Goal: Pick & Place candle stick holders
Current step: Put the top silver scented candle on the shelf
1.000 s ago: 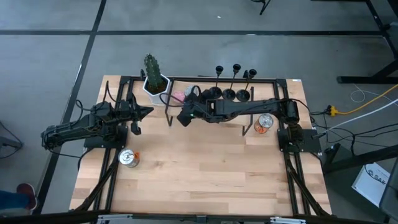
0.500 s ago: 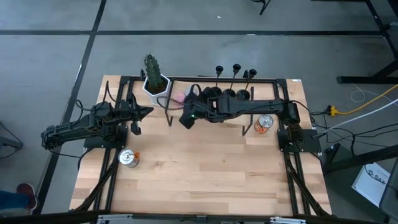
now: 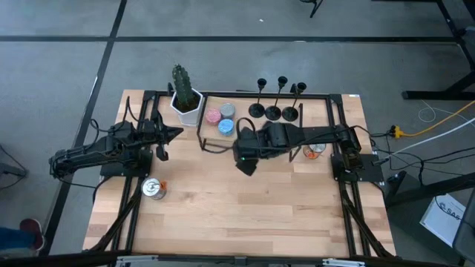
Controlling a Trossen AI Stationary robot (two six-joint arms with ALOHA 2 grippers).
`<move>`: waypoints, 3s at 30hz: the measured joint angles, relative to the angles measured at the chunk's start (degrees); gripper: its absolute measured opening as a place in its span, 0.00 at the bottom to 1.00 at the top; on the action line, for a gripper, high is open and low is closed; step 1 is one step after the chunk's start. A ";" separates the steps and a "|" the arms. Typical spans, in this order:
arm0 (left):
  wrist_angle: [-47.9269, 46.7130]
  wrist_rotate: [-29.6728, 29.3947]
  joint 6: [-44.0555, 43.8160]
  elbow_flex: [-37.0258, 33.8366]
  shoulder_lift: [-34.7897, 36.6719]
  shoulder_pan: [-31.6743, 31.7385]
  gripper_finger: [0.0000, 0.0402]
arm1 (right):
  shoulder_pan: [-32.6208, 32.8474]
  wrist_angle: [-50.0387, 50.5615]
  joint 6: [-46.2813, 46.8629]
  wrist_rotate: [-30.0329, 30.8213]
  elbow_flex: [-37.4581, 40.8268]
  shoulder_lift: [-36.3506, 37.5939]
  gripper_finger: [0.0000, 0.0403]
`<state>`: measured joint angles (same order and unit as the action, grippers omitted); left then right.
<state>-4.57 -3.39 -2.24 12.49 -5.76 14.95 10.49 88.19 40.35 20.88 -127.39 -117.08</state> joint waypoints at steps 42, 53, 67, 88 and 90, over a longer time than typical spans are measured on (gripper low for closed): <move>-0.01 0.00 0.00 0.00 0.00 0.00 0.01 | 17.76 -9.59 35.71 -6.34 59.04 36.70 0.41; -0.01 0.00 0.00 0.00 0.00 0.01 0.01 | 17.21 -7.11 36.99 -6.56 64.13 36.68 0.41; 0.00 -0.01 0.00 0.00 0.00 0.00 0.01 | 15.66 -10.10 43.27 -4.28 69.24 36.63 0.40; 0.01 0.01 0.00 0.00 0.00 -0.01 0.01 | 5.75 -1.53 7.32 -5.24 71.14 42.14 0.29; 0.00 0.01 0.00 0.00 0.00 0.01 0.01 | 5.35 -1.46 4.86 -4.22 71.14 42.14 0.29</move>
<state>-4.57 -3.38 -2.24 12.49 -5.76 14.96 15.84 86.73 45.22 16.66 -56.25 -74.94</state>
